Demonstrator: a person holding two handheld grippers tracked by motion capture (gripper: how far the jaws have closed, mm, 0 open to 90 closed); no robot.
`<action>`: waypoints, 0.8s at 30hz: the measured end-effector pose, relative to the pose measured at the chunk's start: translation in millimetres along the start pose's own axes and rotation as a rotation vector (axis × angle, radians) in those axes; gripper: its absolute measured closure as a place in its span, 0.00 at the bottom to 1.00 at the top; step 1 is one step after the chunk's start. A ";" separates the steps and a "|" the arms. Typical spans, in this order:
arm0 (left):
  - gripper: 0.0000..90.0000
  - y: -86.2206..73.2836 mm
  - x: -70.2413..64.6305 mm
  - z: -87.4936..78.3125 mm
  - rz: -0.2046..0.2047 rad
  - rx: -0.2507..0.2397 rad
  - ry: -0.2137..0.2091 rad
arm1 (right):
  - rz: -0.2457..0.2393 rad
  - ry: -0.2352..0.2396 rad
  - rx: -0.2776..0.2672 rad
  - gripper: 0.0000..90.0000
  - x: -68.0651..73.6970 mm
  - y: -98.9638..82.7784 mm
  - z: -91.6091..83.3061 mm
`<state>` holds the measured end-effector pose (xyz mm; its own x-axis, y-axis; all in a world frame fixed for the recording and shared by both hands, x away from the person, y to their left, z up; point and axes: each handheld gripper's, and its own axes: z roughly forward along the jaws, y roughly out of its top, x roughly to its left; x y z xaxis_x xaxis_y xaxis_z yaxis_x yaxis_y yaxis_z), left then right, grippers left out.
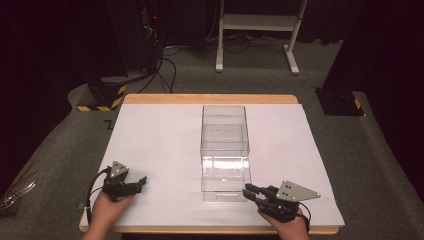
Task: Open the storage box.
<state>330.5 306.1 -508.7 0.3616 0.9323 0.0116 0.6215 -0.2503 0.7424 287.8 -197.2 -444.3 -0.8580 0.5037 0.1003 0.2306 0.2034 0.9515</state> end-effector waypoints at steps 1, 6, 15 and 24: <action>0.22 0.0 0.0 0.0 0.000 0.000 0.000 | 0.004 -0.010 -0.008 0.83 -1.6 0.7 -0.8; 0.22 0.0 0.1 0.0 0.000 0.000 -0.001 | 0.009 -0.085 -0.026 0.81 -10.0 2.1 -4.2; 0.22 0.0 0.1 0.1 -0.001 0.000 -0.002 | 0.015 -0.215 -0.049 0.75 -25.4 -1.9 -9.8; 0.22 0.0 0.2 0.0 -0.001 0.000 -0.002 | 0.020 -0.334 -0.025 0.71 -39.3 -8.3 -20.3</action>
<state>330.6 306.3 -508.7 0.3625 0.9319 0.0090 0.6223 -0.2492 0.7421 310.4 -235.7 -450.2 -0.6545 0.7557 0.0219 0.2312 0.1724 0.9575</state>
